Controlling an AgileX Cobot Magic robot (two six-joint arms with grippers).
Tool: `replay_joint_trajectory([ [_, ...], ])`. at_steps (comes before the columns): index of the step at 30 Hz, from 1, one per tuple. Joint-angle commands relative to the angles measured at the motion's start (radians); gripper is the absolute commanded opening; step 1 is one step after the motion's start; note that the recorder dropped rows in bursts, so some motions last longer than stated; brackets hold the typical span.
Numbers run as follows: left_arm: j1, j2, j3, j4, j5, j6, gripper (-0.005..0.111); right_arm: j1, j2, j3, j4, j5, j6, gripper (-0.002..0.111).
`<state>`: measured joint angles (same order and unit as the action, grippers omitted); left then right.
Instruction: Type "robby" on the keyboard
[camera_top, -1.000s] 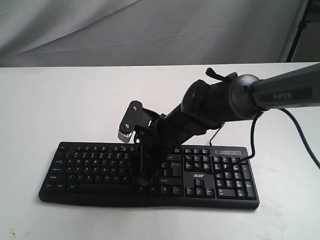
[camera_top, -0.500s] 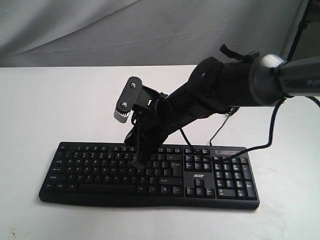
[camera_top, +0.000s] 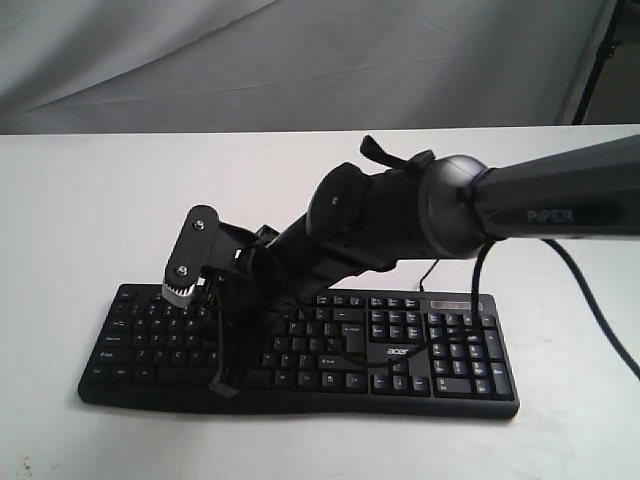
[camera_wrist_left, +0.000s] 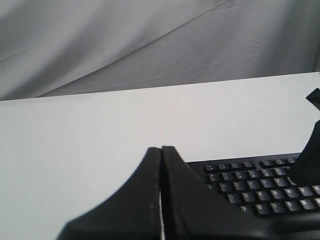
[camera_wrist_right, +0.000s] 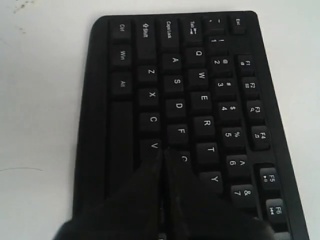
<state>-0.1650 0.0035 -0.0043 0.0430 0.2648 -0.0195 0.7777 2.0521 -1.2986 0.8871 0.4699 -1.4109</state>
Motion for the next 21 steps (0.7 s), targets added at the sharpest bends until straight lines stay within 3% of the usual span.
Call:
replay_joint_trajectory([
  [1, -0.006, -0.003, 0.004, 0.005, -0.005, -0.003, 0.0, 0.001, 0.031, -0.03, 0.011, 0.013, 0.015, 0.0],
  [21, -0.006, -0.003, 0.004, 0.005, -0.005, -0.003, 0.0, 0.003, 0.058, -0.03, 0.014, 0.027, 0.021, 0.0],
])
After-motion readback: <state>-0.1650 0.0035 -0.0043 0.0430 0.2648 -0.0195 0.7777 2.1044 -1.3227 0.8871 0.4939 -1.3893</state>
